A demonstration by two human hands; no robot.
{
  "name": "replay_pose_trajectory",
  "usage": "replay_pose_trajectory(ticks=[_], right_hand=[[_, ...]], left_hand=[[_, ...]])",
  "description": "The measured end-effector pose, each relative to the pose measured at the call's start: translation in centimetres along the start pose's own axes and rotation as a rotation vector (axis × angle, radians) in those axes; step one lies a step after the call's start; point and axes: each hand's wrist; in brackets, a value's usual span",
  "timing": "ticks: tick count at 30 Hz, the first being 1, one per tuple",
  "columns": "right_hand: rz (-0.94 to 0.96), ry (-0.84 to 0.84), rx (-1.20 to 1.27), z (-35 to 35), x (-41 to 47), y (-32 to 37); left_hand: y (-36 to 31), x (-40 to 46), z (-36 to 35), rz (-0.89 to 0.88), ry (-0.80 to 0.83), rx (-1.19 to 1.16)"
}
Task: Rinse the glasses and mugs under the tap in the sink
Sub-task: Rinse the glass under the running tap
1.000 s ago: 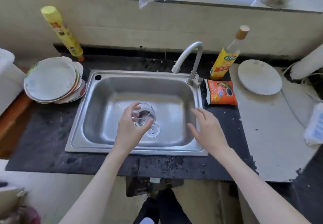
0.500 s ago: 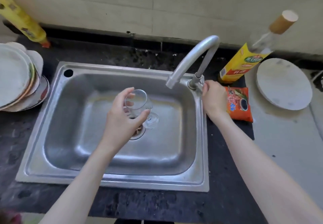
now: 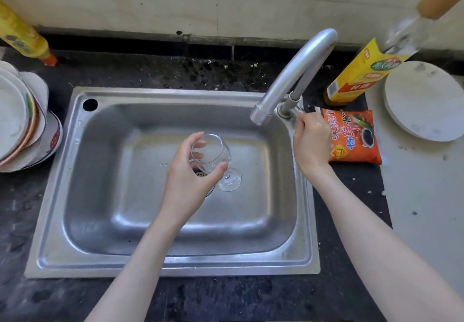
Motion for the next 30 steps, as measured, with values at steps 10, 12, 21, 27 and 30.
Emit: replay_pose_trajectory(ticks=[10, 12, 21, 27, 30], right_hand=[[-0.018, -0.041, 0.081, -0.6, -0.8, 0.2], [-0.020, -0.029, 0.108, -0.5, -1.1, 0.2], [-0.265, 0.120, 0.393, 2.7, -8.5, 3.8], [-1.025, 0.704, 1.274, 1.8, -10.2, 6.7], [-1.104, 0.512, 1.530, 1.1, -9.0, 6.8]], left_hand=[[0.7, 0.1, -0.8, 0.053, 0.016, -0.090], [0.7, 0.1, -1.1, 0.067, 0.023, -0.117], [0.3, 0.5, -2.2, 0.202, -0.090, -0.328], [1.1, -0.5, -3.4, 0.353, -0.057, -0.585], [1.4, -1.5, -3.8, 0.386, 0.018, -0.723]])
Point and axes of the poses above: each hand's wrist, its own x-axis towards the middle knuckle, its own z-axis out of the back of the hand, y = z × x, and after that the axes turned 4 degrees about y, right-handed
